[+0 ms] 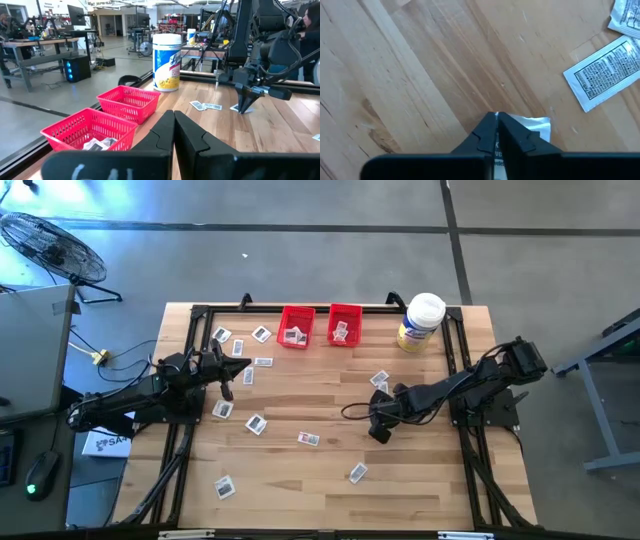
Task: Pick & Place First Aid Supplies
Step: Put the towelette pack into the left red bin
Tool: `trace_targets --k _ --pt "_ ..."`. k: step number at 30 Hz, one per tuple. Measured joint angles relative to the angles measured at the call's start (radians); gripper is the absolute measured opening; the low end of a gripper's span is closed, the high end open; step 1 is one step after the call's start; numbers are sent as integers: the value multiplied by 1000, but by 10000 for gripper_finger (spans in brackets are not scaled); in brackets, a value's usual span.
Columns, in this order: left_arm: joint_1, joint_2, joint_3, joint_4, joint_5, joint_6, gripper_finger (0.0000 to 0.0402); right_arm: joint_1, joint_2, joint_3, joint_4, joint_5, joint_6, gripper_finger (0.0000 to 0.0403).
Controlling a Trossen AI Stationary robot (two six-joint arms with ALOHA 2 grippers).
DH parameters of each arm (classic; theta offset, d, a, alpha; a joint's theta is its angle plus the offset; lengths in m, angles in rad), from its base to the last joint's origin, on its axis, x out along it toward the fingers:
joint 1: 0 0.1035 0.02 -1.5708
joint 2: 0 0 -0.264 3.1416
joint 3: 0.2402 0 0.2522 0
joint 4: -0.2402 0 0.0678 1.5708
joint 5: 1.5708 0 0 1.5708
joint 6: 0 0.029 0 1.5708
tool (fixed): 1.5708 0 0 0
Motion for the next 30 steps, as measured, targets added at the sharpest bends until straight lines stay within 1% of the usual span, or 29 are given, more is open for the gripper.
trace_targets --k 6,10,13,18,21,24,28,30 --pt "0 0 0 0 0 0 1 0 6 24 -9 3 0 6" --pt "0 0 0 0 0 0 1 0 13 84 -33 1 -29 3" --pt "0 0 0 0 0 0 1 -2 13 149 -34 19 -67 2" --pt "0 0 0 0 0 0 1 -19 12 251 -17 62 -172 2" --pt "0 0 0 0 0 0 1 -52 11 307 50 68 -271 1" --pt "0 0 0 0 0 0 1 -95 20 354 128 101 -366 1" --pt "0 0 0 0 1 0 1 -162 68 443 219 108 -501 1" --pt "0 0 0 0 0 0 1 -199 110 500 236 108 -539 1"
